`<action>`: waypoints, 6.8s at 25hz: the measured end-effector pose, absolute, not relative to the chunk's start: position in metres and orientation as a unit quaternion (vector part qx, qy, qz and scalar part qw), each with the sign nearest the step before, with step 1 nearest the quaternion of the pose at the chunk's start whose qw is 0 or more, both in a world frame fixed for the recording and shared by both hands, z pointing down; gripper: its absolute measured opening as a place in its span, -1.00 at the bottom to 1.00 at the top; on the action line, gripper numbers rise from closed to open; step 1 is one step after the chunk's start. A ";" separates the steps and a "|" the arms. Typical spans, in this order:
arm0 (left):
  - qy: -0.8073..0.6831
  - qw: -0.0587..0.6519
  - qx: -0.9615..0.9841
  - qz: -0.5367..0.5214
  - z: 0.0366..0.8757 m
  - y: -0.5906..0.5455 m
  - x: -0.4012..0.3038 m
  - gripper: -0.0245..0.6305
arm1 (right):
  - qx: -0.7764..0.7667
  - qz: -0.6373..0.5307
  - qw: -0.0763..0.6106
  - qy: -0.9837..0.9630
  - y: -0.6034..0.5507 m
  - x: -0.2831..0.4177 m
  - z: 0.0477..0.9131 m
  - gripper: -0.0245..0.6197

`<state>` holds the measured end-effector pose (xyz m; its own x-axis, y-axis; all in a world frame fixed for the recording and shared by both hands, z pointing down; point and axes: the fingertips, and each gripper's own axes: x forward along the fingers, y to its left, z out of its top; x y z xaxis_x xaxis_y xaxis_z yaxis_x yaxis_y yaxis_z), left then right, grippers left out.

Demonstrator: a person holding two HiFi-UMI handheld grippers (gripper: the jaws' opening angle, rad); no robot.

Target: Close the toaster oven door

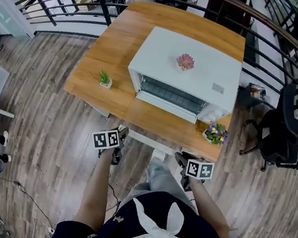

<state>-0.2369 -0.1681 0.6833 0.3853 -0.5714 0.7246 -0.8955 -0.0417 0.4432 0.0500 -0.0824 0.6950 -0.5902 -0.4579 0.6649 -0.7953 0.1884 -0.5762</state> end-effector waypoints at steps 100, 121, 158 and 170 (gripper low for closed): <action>-0.586 0.353 0.725 0.082 0.559 -0.215 -0.225 -0.33 | 0.387 0.457 0.045 -0.799 -0.103 0.043 0.592 -0.32; -0.579 0.351 0.733 0.057 0.544 -0.228 -0.220 -0.33 | 0.389 0.440 0.042 -0.809 -0.119 0.043 0.585 -0.58; -0.569 0.349 0.744 0.024 0.519 -0.252 -0.211 -0.33 | 0.396 0.430 0.000 -0.812 -0.139 0.051 0.556 -0.59; -0.559 0.349 0.752 0.005 0.512 -0.262 -0.208 -0.32 | 0.396 0.427 -0.012 -0.813 -0.148 0.055 0.549 -0.58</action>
